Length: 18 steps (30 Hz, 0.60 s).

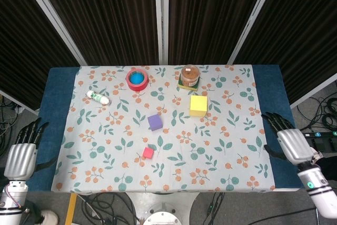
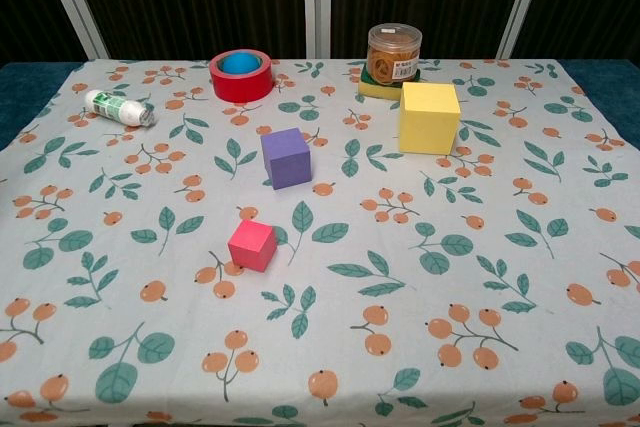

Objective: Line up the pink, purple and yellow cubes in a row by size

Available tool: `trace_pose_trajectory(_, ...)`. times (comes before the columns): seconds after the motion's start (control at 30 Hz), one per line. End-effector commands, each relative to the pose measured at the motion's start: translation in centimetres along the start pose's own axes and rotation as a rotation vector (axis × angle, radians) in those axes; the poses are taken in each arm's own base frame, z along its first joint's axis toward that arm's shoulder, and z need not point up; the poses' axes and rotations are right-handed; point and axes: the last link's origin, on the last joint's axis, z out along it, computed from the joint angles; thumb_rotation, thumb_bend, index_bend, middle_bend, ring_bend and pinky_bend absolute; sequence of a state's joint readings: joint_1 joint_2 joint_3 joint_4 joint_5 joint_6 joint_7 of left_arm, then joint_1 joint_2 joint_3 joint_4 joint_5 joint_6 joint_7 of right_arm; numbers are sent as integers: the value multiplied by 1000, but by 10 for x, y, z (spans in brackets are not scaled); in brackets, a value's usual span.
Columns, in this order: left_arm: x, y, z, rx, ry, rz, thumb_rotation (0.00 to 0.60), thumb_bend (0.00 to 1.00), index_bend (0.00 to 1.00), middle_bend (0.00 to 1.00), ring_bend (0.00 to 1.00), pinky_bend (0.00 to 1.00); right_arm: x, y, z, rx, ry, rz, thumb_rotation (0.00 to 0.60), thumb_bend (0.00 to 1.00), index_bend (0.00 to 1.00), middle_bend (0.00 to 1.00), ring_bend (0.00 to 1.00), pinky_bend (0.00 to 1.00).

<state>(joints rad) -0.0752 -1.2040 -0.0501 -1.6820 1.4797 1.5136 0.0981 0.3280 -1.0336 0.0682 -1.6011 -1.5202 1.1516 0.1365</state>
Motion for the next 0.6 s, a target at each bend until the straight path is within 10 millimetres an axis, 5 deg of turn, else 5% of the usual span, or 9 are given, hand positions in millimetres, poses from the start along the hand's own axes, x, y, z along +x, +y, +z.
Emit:
trace_pose_trajectory(0.03, 0, -1, -1, 4, -3, -1, 600, 70, 145, 24, 39, 107, -3, -26, 74, 28, -63, -18, 600, 216, 0, 20, 0, 156)
trace_pose_trajectory(0.33, 2, -2, -3, 6, -7, -12, 600, 70, 145, 24, 39, 107, -25, -69, 171, 38, -203, -19, 600, 121, 0, 18, 0, 169)
trace_pose_trajectory(0.6, 1, -5, -5, 20, -7, -24, 600, 70, 145, 24, 39, 107, -40, -100, 218, 31, -260, -23, 600, 94, 0, 21, 0, 169)
